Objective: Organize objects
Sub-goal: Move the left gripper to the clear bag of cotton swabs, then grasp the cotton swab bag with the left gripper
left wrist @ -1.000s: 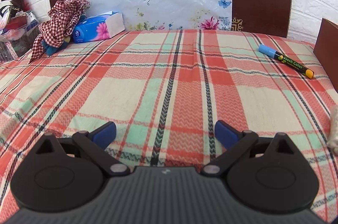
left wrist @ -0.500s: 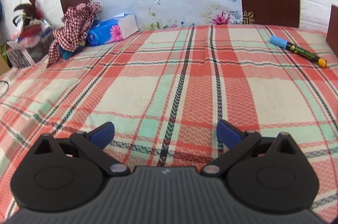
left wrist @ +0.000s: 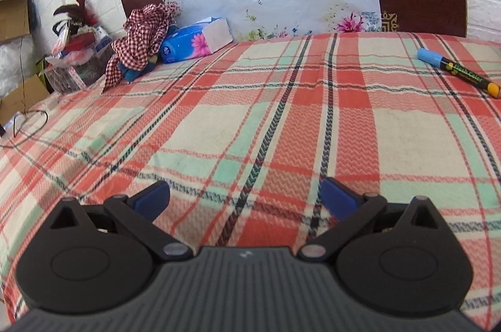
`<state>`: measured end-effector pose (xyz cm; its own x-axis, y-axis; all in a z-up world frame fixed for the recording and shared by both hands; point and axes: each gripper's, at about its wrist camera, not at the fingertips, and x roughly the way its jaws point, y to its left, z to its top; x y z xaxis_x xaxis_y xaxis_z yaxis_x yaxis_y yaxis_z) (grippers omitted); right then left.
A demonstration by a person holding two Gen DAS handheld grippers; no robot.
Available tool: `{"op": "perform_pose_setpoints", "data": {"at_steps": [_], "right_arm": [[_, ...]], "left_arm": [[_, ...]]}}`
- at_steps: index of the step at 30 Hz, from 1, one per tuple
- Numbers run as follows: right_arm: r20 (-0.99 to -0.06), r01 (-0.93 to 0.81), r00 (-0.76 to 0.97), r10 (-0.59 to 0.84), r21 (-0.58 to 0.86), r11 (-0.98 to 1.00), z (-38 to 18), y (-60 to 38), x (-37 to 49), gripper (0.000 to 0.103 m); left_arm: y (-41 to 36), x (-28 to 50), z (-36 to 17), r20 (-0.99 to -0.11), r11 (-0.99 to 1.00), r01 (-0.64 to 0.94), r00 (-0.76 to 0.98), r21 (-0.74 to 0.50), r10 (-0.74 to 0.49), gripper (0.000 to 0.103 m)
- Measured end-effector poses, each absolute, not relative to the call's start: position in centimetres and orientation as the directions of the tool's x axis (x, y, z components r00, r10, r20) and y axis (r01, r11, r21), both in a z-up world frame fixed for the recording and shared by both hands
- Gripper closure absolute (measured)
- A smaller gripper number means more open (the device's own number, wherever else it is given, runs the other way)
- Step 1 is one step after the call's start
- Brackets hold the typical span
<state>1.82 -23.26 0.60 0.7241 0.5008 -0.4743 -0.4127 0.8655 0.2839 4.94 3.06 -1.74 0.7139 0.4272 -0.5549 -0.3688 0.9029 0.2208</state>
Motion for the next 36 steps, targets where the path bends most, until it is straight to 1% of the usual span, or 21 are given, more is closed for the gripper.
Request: {"op": "perform_pose_setpoints", "data": {"at_steps": [2,8,14,22,24,28,29,31,33,36], "right_arm": [[-0.472,-0.411,0.728,0.497,0.280,0.868,0.6,-23.3,1.8,0.018],[-0.461,-0.333,0.776,0.430,0.280,0.901,0.7,-24.0,1.5,0.018],[-0.455,-0.259,0.817,0.354,0.258,0.931,0.6,-24.3,1.3,0.017],[-0.490,-0.262,0.812,0.317,0.180,0.948,0.4,-23.0,1.6,0.014],[-0.493,-0.265,0.811,0.315,0.171,0.949,0.5,-22.8,1.5,0.014],[-0.499,-0.274,0.802,0.328,0.180,0.945,0.4,-22.8,1.7,0.011],[-0.502,-0.277,0.799,0.331,0.183,0.943,0.4,-22.8,1.7,0.011],[-0.506,-0.284,0.794,0.337,0.182,0.942,0.5,-22.6,1.8,0.009],[-0.516,-0.288,0.788,0.336,0.172,0.942,0.5,-22.2,1.8,0.007],[-0.550,-0.293,0.774,0.314,0.128,0.948,0.7,-21.4,2.1,0.005]], "left_arm": [[3.3,4.3,-1.8,-0.569,0.915,-0.361,0.720,0.180,0.396,0.000],[4.6,3.4,-2.1,-0.600,0.938,-0.339,0.738,0.067,0.310,0.000],[4.9,3.3,-2.1,-0.596,0.952,-0.305,0.757,0.037,0.266,0.000],[5.4,3.0,-1.9,-0.584,0.968,-0.249,0.789,-0.021,0.190,0.000],[5.7,2.8,-1.6,-0.578,0.973,-0.226,0.801,-0.043,0.160,0.003],[6.9,1.7,-0.4,-0.590,0.976,-0.173,0.805,-0.133,0.062,0.020],[7.1,1.5,0.1,-0.593,0.975,-0.149,0.805,-0.167,0.021,0.022],[6.6,1.1,1.7,-0.572,0.970,-0.082,0.818,-0.228,-0.065,0.022],[5.0,1.2,3.7,-0.532,0.968,0.009,0.834,-0.250,-0.145,0.022],[1.8,2.8,5.8,-0.519,0.952,0.158,0.809,-0.261,-0.276,0.017]]}}
